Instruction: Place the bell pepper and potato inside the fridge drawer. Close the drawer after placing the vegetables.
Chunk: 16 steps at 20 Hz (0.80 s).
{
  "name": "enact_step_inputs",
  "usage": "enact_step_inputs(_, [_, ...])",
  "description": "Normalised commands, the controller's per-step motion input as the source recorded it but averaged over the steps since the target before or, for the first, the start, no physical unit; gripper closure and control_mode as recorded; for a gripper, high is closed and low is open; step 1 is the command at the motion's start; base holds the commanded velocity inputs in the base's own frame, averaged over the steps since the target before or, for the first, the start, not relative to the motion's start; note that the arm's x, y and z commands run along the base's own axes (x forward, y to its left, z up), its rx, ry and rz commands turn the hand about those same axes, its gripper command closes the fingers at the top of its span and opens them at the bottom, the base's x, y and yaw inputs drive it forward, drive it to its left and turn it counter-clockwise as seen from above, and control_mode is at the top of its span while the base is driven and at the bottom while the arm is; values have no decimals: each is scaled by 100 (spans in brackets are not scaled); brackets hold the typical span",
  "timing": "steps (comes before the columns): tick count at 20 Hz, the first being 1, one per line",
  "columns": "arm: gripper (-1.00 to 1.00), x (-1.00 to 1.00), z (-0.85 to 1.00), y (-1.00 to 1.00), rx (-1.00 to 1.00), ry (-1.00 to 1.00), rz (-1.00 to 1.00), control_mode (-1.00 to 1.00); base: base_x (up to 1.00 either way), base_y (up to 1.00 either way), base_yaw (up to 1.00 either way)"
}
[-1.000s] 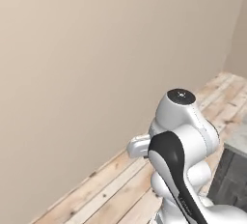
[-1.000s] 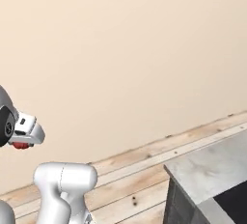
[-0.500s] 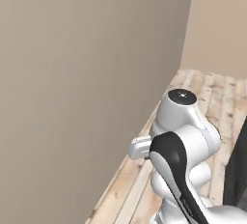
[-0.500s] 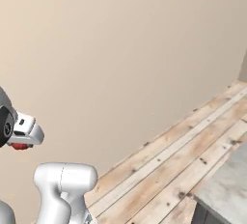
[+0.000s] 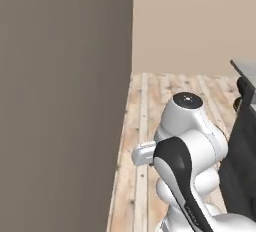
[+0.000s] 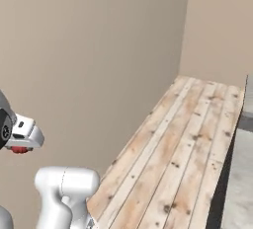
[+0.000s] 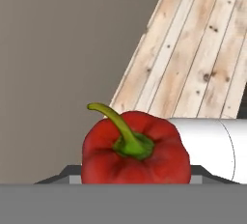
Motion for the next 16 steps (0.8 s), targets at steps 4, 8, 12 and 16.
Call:
enact_step_inputs(4, [100,0,0,0,0,0,0,100,100,0,-58])
enact_step_inputs(8, [100,0,0,0,0,0,0,100,100,0,-52])
enact_step_inputs(12, [100,0,0,0,0,0,0,100,100,8,-53])
enact_step_inputs(16, [100,0,0,0,0,0,0,100,100,28,-53])
